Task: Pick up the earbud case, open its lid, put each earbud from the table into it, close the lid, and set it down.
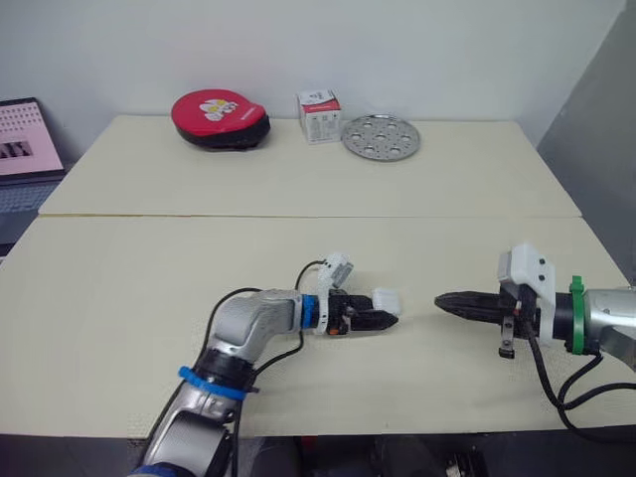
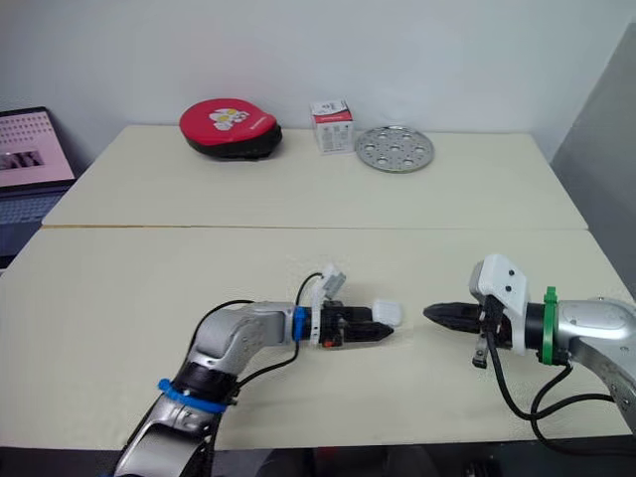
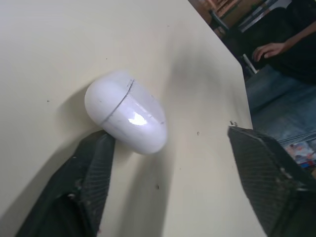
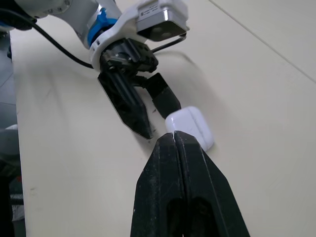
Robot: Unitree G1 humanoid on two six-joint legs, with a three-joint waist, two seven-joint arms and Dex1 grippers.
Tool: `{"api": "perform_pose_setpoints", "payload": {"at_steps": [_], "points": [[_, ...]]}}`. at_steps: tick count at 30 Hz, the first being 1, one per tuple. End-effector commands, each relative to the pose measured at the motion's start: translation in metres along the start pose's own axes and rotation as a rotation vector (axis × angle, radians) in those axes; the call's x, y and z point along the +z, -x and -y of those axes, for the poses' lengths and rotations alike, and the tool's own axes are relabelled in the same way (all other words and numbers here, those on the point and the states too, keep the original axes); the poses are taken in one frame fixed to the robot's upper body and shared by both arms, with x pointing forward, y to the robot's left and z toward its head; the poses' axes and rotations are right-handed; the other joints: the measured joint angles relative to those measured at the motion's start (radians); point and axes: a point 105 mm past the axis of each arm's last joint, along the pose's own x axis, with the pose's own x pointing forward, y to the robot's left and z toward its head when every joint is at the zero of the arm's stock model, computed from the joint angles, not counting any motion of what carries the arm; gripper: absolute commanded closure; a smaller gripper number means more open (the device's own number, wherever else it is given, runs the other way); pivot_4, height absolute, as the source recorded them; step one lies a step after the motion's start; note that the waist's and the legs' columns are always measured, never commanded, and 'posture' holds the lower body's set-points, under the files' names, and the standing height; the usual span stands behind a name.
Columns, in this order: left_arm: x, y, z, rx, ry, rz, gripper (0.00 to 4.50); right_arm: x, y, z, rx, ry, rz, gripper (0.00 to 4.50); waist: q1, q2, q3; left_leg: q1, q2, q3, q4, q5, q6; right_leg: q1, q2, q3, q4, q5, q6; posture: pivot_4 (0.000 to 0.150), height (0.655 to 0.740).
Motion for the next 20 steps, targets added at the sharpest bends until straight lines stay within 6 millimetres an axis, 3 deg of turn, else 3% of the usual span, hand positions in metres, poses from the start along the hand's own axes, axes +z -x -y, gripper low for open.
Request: {"api": "perform_pose_setpoints", "payload": {"at_steps": [1, 5, 7, 11, 14, 20], "points": [[-0.019, 0.037, -0.02, 0.167, -0.029, -0.047, 0.05, 0.008, 0.001, 0.003, 0.002, 0.096, -0.005, 4.5, -0.003, 0.0, 0.0, 0.0, 0.001, 0.0, 0.0, 0.0, 0.0, 0.0, 0.0, 0.0, 0.0, 0.0, 0.0, 0.15, 0.74], [-0.009, 0.071, -0.024, 0.265, -0.257, -0.002, 0.0, 0.004, 0.004, 0.012, 0.014, 0.17, -0.051, 3.68, -0.003, 0.0, 0.0, 0.001, 0.002, 0.001, -0.001, 0.0, 0.0, -0.001, 0.001, 0.0, 0.0, 0.0, 0.0, 0.15, 0.74], [0.0, 0.092, -0.027, 0.324, -0.399, 0.015, 0.0, 0.0, 0.008, 0.015, 0.035, 0.209, -0.095, 2.9, -0.001, 0.0, 0.0, 0.0, 0.002, 0.001, -0.001, 0.0, 0.0, -0.001, 0.001, 0.0, 0.0, 0.0, -0.001, 0.15, 0.74], [0.009, 0.122, -0.01, 0.26, -0.556, 0.015, 0.0, -0.012, 0.021, 0.02, 0.1, 0.298, -0.212, 1.55, 0.006, 0.0, 0.001, -0.004, 0.002, 0.003, -0.001, 0.0, 0.0, -0.007, 0.0, 0.0, 0.0, -0.001, -0.001, 0.15, 0.74], [0.014, 0.143, -0.004, 0.304, -0.655, -0.025, 0.0, -0.021, 0.032, 0.025, 0.136, 0.358, -0.289, 0.48, 0.016, 0.0, 0.002, -0.007, 0.001, 0.006, -0.001, 0.0, 0.0, -0.009, -0.003, 0.001, -0.003, -0.001, -0.001, 0.15, 0.74], [0.01, 0.151, 0.008, 0.287, -0.731, -0.035, 0.0, -0.02, 0.032, 0.035, 0.134, 0.361, -0.256, 0.48, 0.025, 0.0, 0.002, -0.008, 0.002, 0.008, -0.002, 0.0, 0.0, -0.009, -0.004, 0.002, -0.006, -0.001, -0.001, 0.15, 0.74]]}}
